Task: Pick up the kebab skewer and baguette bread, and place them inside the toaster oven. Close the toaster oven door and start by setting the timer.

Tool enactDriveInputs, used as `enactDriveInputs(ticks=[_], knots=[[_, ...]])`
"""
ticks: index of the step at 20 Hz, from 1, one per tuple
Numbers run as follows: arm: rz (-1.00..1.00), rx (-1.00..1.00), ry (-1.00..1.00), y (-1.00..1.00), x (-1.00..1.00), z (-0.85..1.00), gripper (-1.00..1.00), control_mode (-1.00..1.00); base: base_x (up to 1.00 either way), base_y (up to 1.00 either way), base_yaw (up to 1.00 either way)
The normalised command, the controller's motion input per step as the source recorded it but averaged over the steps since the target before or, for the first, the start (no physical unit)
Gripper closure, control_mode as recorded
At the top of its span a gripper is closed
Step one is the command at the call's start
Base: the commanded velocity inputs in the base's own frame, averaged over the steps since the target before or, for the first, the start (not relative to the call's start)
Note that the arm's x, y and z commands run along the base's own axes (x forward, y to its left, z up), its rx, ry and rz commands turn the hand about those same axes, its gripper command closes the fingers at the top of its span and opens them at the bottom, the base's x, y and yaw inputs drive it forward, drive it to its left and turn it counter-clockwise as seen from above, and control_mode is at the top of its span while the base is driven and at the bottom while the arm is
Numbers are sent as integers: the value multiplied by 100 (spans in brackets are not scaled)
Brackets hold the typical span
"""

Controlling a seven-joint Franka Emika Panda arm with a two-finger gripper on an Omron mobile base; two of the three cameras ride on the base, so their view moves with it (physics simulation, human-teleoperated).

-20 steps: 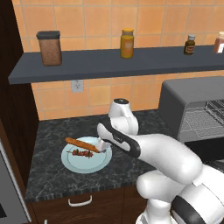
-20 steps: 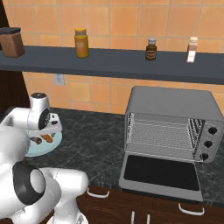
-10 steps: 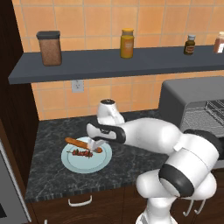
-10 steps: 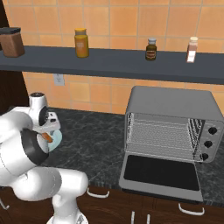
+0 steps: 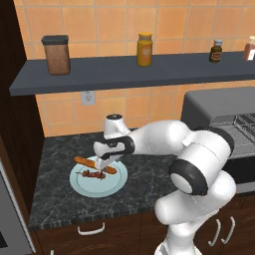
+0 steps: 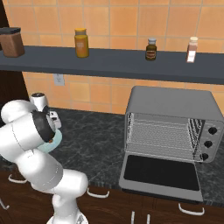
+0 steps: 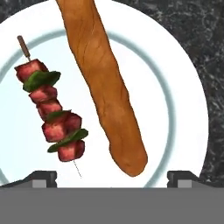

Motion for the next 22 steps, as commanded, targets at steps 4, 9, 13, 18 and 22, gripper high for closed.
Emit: enactDriveInputs(ticks=[4, 9, 13, 18, 22], knots=[[0, -7, 2, 34, 47, -23, -100, -100, 0, 0, 0], [0, -7, 5, 36, 41, -21, -100, -100, 0, 0, 0], [0, -3, 6, 18, 29, -22, -100, -100, 0, 0, 0], [5, -2, 6, 1, 2, -47, -100, -100, 0, 0, 0], [10, -24, 14, -8, -21, -61, -100, -100, 0, 0, 0]])
